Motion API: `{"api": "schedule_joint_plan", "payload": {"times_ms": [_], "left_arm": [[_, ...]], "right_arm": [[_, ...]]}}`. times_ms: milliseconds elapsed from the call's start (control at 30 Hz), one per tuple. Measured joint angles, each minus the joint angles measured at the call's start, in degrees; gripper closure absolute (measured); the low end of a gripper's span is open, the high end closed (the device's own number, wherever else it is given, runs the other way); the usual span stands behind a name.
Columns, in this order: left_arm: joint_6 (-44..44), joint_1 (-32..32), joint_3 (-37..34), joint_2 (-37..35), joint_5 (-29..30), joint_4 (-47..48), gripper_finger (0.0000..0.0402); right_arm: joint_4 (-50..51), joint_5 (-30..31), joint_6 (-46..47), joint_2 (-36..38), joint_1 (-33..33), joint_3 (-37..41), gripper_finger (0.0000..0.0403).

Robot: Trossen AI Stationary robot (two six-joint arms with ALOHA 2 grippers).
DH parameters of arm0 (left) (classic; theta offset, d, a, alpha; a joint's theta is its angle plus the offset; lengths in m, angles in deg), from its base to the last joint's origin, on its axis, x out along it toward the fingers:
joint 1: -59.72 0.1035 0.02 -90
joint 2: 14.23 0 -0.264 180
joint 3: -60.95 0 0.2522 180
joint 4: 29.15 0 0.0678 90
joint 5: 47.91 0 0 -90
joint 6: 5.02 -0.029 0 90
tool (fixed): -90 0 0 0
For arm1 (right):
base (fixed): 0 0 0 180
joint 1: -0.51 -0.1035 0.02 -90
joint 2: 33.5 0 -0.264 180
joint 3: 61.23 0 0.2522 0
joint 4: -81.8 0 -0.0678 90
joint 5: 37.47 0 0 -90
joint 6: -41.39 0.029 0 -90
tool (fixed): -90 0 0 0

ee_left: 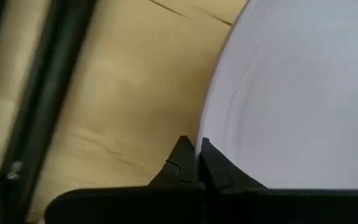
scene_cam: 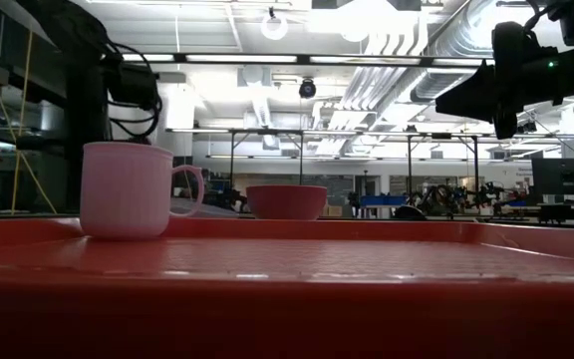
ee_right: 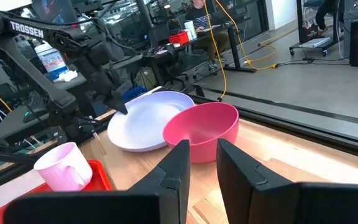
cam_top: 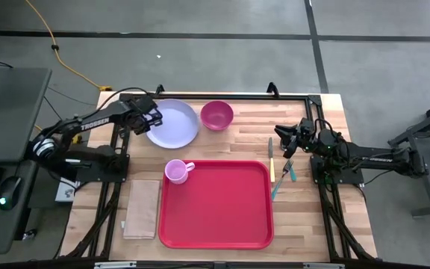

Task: Set up tray
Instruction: Put the purple plate on the red serving tray to the bottom right of the pink mug

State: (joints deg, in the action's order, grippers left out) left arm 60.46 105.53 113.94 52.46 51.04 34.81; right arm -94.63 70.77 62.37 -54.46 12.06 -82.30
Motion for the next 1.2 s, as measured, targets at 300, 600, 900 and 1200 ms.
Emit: {"api": "schedule_joint_plan", "payload": {"times_ms": [300, 600, 900, 1200], "left_arm": [[2.5, 0.0, 0.0, -7.8, 2.2, 2.9, 0.0389], [4.1, 0.0, 0.1, -13.6, 2.4, 3.8, 0.0389], [5.5, 0.0, 0.1, -19.0, 0.2, 3.9, 0.0389], [5.7, 0.0, 0.1, -24.7, -7.5, 0.9, 0.0389]], "right_arm": [[0.0, -0.7, 0.0, 0.0, 0.0, 0.0, 0.0346], [0.0, -2.3, 1.1, 0.0, 0.0, 0.0, 0.0346], [0.0, -2.4, 0.9, 0.0, 0.0, 0.0, 0.0346], [0.0, -3.3, -0.2, 0.0, 0.0, 0.0, 0.0346]]}}
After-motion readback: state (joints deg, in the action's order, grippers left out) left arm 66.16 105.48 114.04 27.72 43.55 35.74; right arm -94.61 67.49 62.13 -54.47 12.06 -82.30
